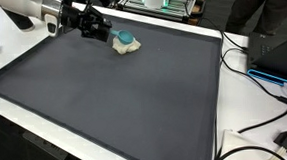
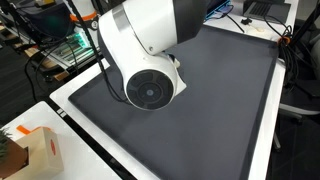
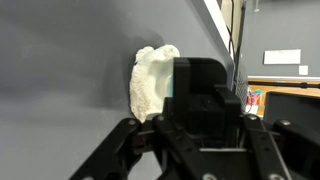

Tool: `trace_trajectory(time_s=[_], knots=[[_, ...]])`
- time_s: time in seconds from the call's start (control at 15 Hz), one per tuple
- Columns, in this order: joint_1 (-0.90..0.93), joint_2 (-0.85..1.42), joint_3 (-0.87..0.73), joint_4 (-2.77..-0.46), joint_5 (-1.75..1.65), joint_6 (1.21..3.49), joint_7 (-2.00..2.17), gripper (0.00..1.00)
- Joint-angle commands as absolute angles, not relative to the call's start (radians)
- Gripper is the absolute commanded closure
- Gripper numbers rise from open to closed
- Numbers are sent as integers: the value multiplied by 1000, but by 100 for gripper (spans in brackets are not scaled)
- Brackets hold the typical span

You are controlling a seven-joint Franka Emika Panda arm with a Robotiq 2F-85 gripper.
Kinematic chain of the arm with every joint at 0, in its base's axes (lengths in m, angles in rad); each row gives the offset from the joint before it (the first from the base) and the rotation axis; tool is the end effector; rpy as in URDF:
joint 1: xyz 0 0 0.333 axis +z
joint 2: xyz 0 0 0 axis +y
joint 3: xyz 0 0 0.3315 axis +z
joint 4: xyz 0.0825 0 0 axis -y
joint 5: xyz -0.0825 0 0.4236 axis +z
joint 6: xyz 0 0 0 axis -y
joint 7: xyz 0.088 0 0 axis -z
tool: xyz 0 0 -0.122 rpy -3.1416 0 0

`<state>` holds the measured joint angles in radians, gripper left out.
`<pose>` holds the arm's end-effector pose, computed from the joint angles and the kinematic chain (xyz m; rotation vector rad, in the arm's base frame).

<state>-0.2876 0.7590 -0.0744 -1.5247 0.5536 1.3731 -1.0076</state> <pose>0.6183 -0.1522 0.1706 -2.0979 -0.5159 0.4377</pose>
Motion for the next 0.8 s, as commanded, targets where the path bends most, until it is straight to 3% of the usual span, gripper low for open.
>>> trace_trajectory(time_s=[0.0,0.73], knots=[[-310,816,-53,-1508,546,1443,-997,75],[-354,877,-72,-1503,684,1440,-925,75]])
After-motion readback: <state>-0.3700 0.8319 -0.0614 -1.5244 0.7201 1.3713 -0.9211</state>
